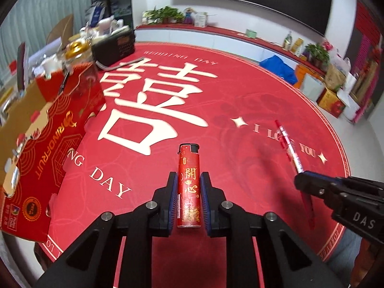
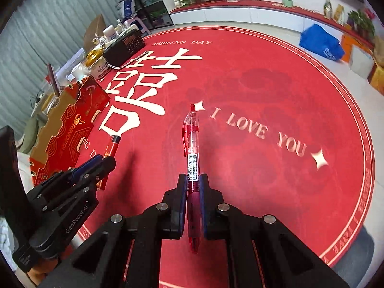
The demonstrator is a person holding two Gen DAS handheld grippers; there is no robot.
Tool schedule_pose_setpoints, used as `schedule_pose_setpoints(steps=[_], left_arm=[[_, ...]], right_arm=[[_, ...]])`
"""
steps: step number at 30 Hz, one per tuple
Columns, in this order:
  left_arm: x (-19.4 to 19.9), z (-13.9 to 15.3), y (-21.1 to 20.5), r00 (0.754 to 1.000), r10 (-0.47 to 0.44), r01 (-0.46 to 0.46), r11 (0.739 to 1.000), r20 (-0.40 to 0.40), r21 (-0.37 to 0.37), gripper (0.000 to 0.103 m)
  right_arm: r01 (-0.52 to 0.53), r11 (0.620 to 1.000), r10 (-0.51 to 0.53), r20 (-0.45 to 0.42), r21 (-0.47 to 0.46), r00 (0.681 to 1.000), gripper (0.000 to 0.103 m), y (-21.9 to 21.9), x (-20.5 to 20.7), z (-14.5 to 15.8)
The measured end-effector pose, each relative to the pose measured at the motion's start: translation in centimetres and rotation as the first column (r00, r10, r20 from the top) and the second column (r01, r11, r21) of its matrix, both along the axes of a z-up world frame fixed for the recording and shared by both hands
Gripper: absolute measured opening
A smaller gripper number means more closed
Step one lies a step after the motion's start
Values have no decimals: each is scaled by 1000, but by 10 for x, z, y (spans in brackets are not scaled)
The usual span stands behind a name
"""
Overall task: Organize rigid objects
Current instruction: 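Lift and carry the red lighter and red pen over the cardboard box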
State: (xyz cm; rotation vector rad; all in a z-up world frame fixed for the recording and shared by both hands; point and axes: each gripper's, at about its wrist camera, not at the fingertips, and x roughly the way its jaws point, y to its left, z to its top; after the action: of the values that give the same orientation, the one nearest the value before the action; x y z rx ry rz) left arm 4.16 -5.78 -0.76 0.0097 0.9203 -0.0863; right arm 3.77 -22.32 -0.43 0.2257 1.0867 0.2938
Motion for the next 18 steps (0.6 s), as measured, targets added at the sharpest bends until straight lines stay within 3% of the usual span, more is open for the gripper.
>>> schedule_pose_setpoints(steps=[10, 18], left_arm=[[-23, 8, -1, 999, -20, 20, 1000, 27, -8, 20], [-39, 9, 11, 999, 5, -5, 1000, 43, -11, 20]], right_arm=[[37, 998, -36, -9, 51, 999, 11, -7, -31, 0], [48, 998, -49, 20, 29, 999, 11, 5, -53, 0]])
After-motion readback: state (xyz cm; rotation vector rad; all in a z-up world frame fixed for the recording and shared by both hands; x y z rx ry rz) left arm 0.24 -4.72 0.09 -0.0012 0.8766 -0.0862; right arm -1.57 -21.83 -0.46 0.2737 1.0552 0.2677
